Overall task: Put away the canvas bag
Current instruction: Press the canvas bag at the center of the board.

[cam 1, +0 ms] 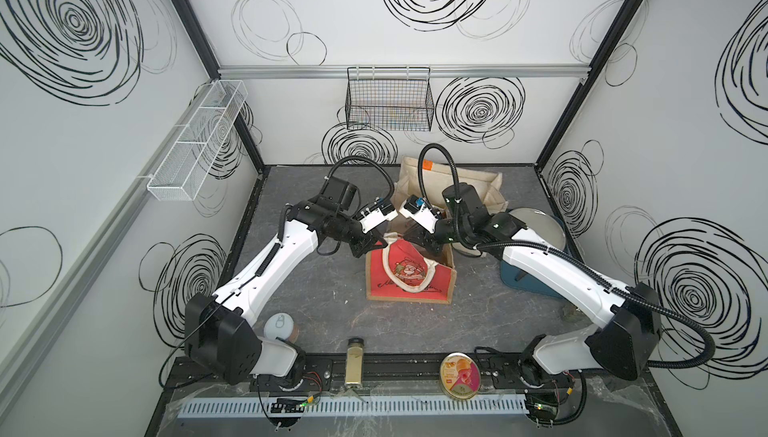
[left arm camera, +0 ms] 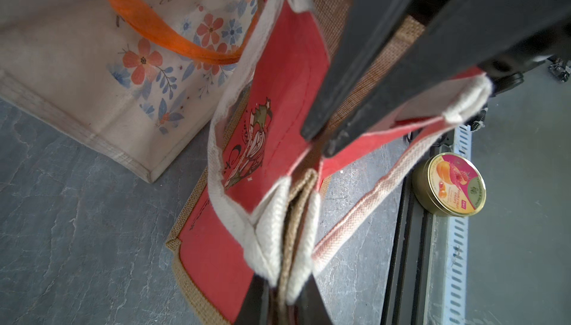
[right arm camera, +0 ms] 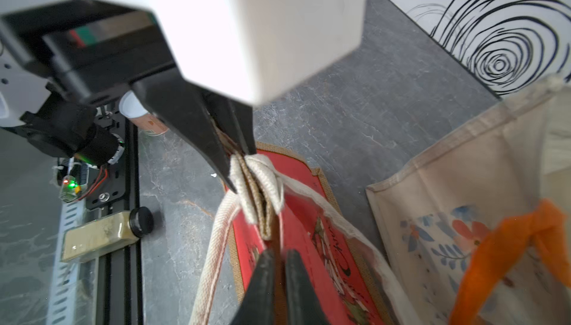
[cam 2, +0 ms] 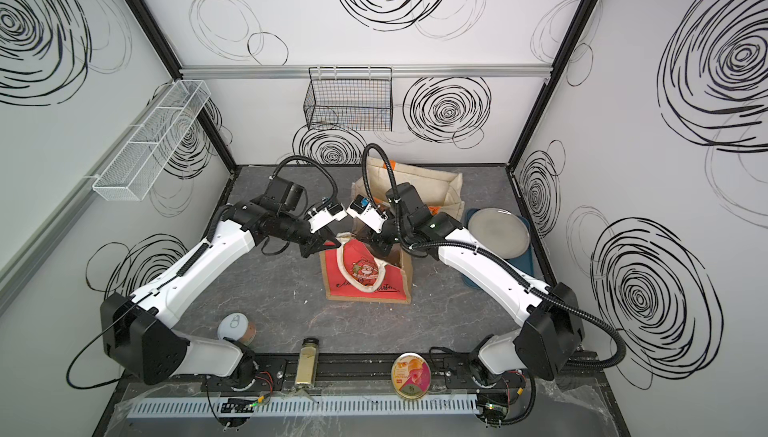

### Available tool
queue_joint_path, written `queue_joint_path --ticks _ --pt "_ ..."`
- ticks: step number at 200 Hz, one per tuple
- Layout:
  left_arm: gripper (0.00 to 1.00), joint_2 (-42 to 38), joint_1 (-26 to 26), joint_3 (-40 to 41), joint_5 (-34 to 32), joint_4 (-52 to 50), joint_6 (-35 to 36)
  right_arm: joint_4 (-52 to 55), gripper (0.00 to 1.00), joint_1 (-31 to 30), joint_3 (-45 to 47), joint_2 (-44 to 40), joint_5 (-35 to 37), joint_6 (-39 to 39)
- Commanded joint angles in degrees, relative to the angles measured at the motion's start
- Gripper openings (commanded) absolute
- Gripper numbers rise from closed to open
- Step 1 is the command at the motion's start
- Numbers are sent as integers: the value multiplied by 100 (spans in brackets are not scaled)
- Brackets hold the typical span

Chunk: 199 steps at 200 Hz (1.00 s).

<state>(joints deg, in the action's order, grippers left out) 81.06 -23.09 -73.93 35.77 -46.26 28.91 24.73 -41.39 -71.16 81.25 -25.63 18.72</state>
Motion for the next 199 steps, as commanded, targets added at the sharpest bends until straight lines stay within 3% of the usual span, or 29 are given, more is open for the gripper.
queue_joint_path --ticks 1,24,49,63,97,101,121,176,192,199 --pt "0 -173 -8 5 411 598 -96 414 5 -59 -5 21 227 149" --pt "0 -126 0 28 295 535 -61 355 4 -24 -5 10 303 137" --pt "0 -43 -76 40 77 494 -34 208 16 106 70 -162 305 -58" --pt "21 -33 -127 50 143 540 -43 45 13 165 190 -310 153 -155" --pt "50 -17 -235 -82 82 656 -152 -346 6 140 523 -418 -75 -322" --pt "60 -22 -254 -101 77 676 -163 -361 6 140 509 -403 -102 -340" --pt "68 -29 -337 -169 88 822 -254 -511 5 148 579 -395 -146 -451" --pt "64 257 -1124 -355 -807 841 -9 -1159 10 469 990 -1157 -341 -949" --pt "48 296 -1187 -446 -954 816 97 -1212 10 592 1141 -1331 -308 -1064" --pt "32 312 -1176 -455 -1012 797 115 -1176 10 649 1181 -1385 -241 -1121"
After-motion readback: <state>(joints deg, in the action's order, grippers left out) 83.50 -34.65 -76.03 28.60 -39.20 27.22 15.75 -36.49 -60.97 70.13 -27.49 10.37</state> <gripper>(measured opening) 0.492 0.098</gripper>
